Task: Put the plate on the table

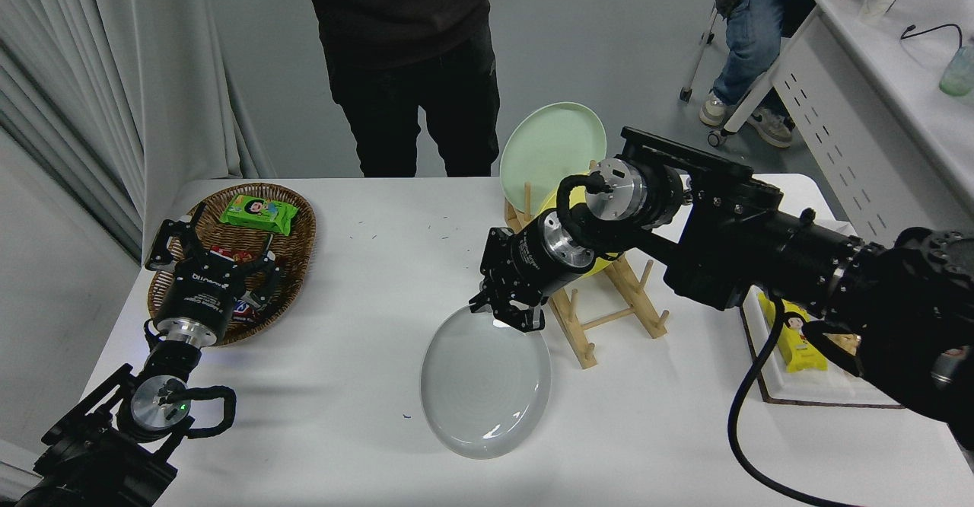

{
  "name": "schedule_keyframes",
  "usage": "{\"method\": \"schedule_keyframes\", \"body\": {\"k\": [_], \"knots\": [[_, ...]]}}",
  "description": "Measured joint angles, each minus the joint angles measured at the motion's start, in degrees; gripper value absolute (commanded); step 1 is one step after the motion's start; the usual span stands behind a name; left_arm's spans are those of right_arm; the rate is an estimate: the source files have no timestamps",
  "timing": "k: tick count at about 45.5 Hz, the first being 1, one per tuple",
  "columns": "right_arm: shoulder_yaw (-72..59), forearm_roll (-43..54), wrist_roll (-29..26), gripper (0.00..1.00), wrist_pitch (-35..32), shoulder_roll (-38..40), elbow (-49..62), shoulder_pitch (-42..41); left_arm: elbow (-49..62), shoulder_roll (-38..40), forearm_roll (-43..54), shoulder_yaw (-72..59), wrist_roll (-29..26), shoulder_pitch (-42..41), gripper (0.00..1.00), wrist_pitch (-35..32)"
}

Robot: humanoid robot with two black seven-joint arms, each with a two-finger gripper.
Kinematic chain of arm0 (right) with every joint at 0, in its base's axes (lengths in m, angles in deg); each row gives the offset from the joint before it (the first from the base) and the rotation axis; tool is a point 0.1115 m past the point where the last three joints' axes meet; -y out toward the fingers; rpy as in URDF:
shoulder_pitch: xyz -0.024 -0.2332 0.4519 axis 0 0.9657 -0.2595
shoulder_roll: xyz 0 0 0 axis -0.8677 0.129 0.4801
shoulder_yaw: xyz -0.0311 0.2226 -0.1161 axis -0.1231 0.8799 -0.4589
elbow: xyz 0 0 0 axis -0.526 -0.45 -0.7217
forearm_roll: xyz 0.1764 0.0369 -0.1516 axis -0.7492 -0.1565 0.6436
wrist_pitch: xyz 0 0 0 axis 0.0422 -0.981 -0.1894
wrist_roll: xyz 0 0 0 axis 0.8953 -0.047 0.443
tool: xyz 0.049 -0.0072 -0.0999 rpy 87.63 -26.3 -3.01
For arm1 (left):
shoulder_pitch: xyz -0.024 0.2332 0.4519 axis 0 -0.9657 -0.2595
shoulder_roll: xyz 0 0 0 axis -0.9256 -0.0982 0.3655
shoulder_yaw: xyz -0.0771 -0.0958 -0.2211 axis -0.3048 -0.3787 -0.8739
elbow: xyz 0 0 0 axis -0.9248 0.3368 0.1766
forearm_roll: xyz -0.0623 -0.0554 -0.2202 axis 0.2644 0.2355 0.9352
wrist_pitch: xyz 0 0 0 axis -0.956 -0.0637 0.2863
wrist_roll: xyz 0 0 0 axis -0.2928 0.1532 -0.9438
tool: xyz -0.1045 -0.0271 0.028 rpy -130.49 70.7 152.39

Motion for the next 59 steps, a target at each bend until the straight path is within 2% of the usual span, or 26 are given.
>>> {"method": "schedule_keyframes", "body": {"k": [20,59], "knots": [[3.11,1.52,-0.02,0.0,5.39,-0.47,5.8,-0.31,0.0,0.0,0.0,0.03,0.08,0.02,0.98,0.0],[4.11,1.64,-0.02,0.0,3.74,-0.52,-1.17,3.09,0.0,0.0,0.0,0.05,0.1,0.05,0.98,0.02]]}}
